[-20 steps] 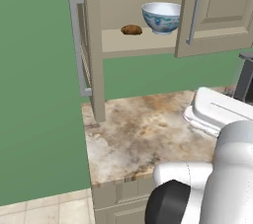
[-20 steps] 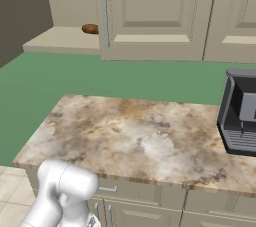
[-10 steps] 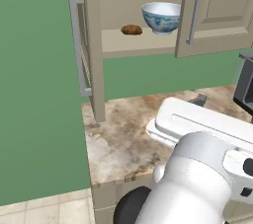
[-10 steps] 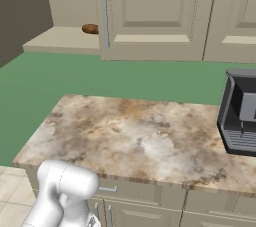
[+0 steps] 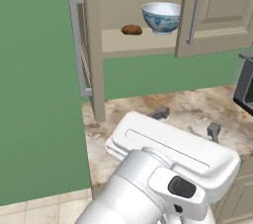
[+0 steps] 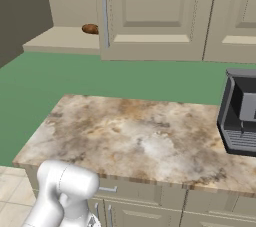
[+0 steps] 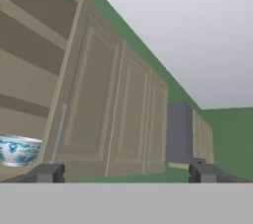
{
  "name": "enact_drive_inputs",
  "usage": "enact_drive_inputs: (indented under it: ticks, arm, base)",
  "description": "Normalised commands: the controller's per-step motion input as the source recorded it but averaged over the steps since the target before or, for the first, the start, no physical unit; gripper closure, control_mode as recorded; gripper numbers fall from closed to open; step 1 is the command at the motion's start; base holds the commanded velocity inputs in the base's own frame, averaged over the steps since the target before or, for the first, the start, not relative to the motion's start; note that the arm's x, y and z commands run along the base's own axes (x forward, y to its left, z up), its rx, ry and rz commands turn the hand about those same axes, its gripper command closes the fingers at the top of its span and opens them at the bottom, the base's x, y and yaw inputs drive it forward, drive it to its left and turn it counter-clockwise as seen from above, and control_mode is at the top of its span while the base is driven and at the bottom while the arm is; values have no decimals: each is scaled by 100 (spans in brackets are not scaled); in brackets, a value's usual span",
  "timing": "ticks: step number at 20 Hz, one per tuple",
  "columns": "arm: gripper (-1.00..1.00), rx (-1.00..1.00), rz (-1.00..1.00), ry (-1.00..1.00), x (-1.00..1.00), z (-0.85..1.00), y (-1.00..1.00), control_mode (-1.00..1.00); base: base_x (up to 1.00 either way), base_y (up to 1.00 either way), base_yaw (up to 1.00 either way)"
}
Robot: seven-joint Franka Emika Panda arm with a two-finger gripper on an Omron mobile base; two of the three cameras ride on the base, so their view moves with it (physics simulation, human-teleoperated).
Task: Pick the mug and place it in the sink. Pick the bowl and place it in the open cabinet and then close the cabinet.
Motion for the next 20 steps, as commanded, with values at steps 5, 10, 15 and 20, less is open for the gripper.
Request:
enact_drive_inputs:
  ticks: [5,10,15,20]
  arm:
    - [-100,-10,-2,0,4,-18,51,-100]
    - [-100,-1,0,-3,19,-24,41,-100]
    - [-100,0,4,-14,23,-29,42,-100]
    - [-100,0,8,-6,35,-28,35,-100]
  base:
    - [0,0,0]
    - [0,0,0]
    - [0,0,0]
    - [0,0,0]
